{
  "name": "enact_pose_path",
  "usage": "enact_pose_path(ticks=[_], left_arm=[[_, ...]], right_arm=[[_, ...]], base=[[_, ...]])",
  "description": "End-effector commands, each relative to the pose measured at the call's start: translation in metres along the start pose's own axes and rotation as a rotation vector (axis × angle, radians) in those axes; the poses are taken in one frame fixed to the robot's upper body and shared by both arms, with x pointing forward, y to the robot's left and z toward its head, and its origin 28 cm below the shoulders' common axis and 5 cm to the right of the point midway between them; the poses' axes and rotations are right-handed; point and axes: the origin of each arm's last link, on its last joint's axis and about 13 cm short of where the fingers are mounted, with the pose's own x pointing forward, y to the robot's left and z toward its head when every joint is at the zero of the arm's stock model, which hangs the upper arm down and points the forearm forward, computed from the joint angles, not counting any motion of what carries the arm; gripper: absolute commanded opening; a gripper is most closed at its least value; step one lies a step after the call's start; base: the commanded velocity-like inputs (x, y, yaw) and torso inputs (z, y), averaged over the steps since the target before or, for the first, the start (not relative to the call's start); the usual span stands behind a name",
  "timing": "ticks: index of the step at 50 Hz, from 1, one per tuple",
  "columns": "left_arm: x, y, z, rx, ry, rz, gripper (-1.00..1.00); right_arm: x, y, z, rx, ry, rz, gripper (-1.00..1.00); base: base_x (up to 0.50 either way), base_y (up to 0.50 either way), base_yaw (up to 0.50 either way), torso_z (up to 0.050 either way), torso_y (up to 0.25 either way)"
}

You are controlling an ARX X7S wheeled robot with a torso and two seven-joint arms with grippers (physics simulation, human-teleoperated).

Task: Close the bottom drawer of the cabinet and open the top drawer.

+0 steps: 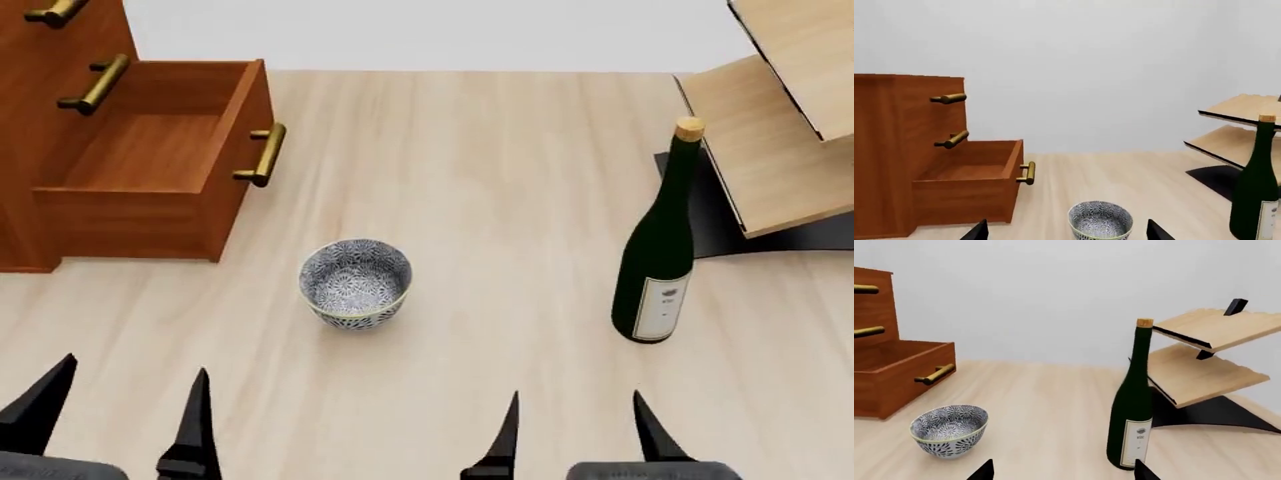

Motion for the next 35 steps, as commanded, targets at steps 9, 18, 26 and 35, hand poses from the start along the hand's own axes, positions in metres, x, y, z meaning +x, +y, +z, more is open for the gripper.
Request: enact_pose_path(ticks=[9, 18, 26, 35], left_arm=[[0.041, 0.006, 0.100, 0.006, -0.255, -0.014, 1.00], [0.050, 0.010, 0.153, 0.002, -0.398, -0.055, 1.00], [0.053, 0.014, 0.186, 0.072, -0.493, -0.059, 1.00], [0.057, 0.021, 0.213, 0.056, -0.560, -0.032, 1.00]], right_arm=[[0.014, -0.006, 0.029, -0.039, -0.025, -0.003, 1.00], [0.025, -0.005, 0.042, -0.052, -0.031, -0.003, 1.00], [0.031, -0.004, 0.055, -0.032, -0.040, 0.003, 1.00], [0.036, -0.006, 0.073, -0.048, -0.066, 0.003, 1.00]], base=[[0.00, 0.00, 0.00, 0.050, 0.000], [0.00, 0.00, 0.00, 0.050, 0.000], [0.00, 0.00, 0.00, 0.032, 0.000], [0.00, 0.00, 0.00, 0.000, 0.000]])
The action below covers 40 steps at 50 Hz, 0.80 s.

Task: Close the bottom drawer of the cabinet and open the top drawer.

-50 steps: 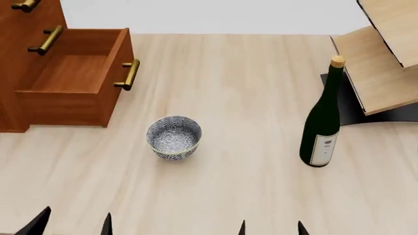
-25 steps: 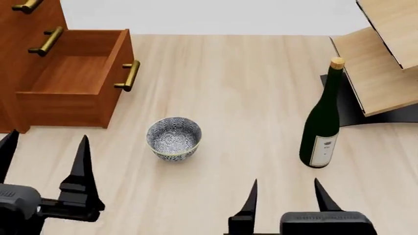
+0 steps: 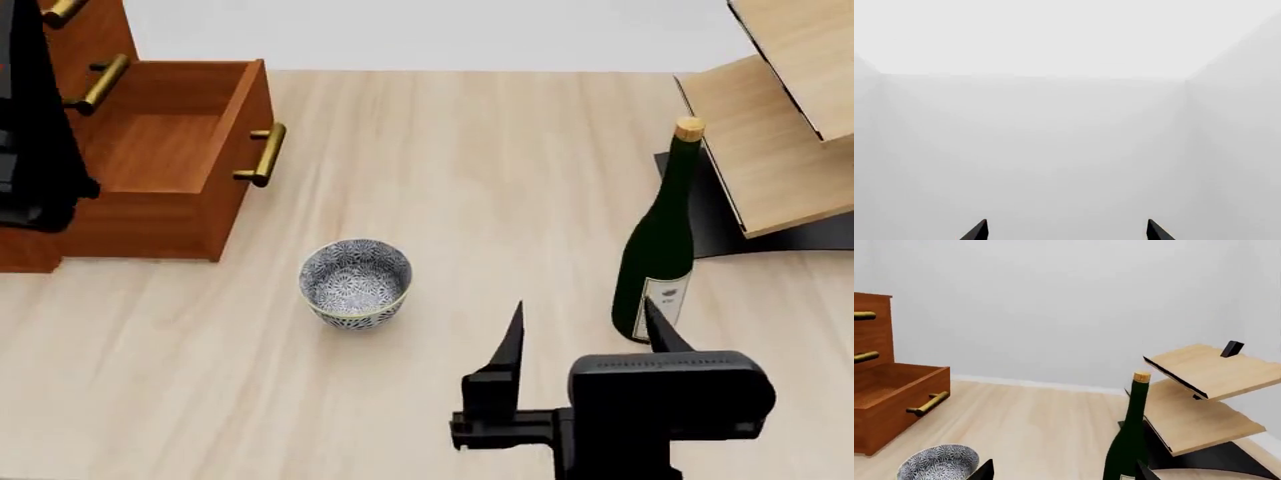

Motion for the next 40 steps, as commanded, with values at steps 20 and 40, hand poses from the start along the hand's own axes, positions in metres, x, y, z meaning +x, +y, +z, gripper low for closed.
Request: enact_pose_path(ticks=[20, 40], left_arm=[[0.032, 0.015, 0.054, 0.032, -0.139, 0.015, 1.00], [0.033, 0.016, 0.053, 0.005, -0.132, 0.026, 1.00]], right_arm=[[0.014, -0.004, 0.043, -0.011, -0.064, 0.016, 1.00], [0.011, -0.003, 0.036, -0.023, -0.054, 0.035, 1.00]], base=[[0.00, 0.00, 0.00, 0.000, 0.000], [0.00, 0.26, 0.00, 0.000, 0.000]])
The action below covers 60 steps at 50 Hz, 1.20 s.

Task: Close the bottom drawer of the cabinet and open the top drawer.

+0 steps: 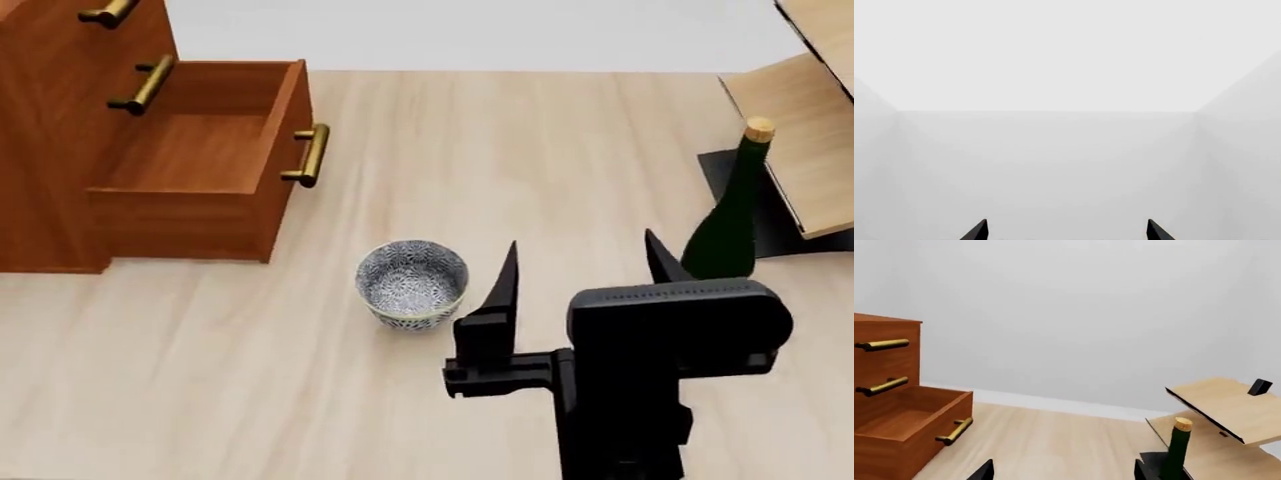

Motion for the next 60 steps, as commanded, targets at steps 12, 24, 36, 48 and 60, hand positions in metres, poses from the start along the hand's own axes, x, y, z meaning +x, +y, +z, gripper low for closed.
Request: enact_pose_path(ticks=[12, 24, 36, 48, 60], left_arm=[[0.002, 0.001, 0.001, 0.018, -0.024, 0.023, 1.00], [0.001, -0.001, -0.003, 0.042, -0.015, 0.014, 1.00], [-0.001, -0.002, -0.002, 0.027, -0.011, -0.005, 1.00], [0.000, -0.002, -0.002, 0.040, -0.016, -0.007, 1.00], [0.001, -0.004, -0.003, 0.044, -0.014, -0.010, 1.00]], right_arm=[[-0.004, 0.003, -0.007, 0.005, 0.008, 0.021, 1.00], [-0.005, 0.003, -0.007, 0.010, 0.004, 0.019, 1.00], [-0.006, 0.004, -0.011, 0.021, 0.007, 0.020, 1.00], [-0.007, 0.003, -0.011, 0.036, -0.001, 0.013, 1.00], [-0.009, 0.003, -0.013, 0.043, 0.004, 0.031, 1.00]], base=[[0.00, 0.50, 0.00, 0.000, 0.000], [0.00, 0.50, 0.00, 0.000, 0.000], [0.00, 0.50, 0.00, 0.000, 0.000], [0.00, 0.41, 0.00, 0.000, 0.000], [0.00, 0.00, 0.00, 0.000, 0.000]])
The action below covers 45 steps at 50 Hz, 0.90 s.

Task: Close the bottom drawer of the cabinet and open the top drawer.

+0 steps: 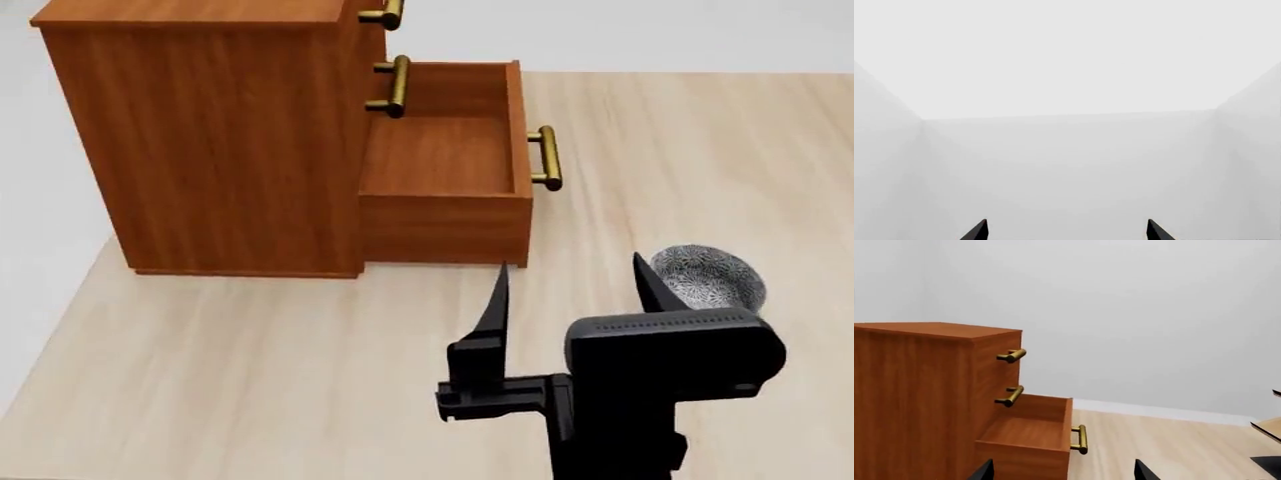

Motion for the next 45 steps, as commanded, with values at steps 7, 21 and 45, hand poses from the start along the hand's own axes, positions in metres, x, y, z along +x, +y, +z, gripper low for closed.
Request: enact_pose_path(ticks=[7, 21, 45], left_arm=[[0.0008, -0.0027, -0.0017, 0.003, 0.004, -0.004, 1.00], [0.0018, -0.0047, 0.0010, -0.007, 0.002, -0.005, 1.00], [0.0023, -0.0035, 0.0029, -0.021, -0.001, 0.001, 1.00]], right_arm=[[-0.0012, -0.0016, -0.0019, 0.005, 0.005, 0.001, 1.00], [-0.0023, -0.0028, -0.0019, 0.000, 0.005, -0.005, 1.00], [-0.0022, -0.0023, 0.0007, -0.013, 0.003, -0.003, 1.00]], base=[[0.00, 0.00, 0.00, 0.000, 0.000], [0.27, 0.00, 0.00, 0.000, 0.000], [0.32, 0.00, 0.00, 0.000, 0.000]])
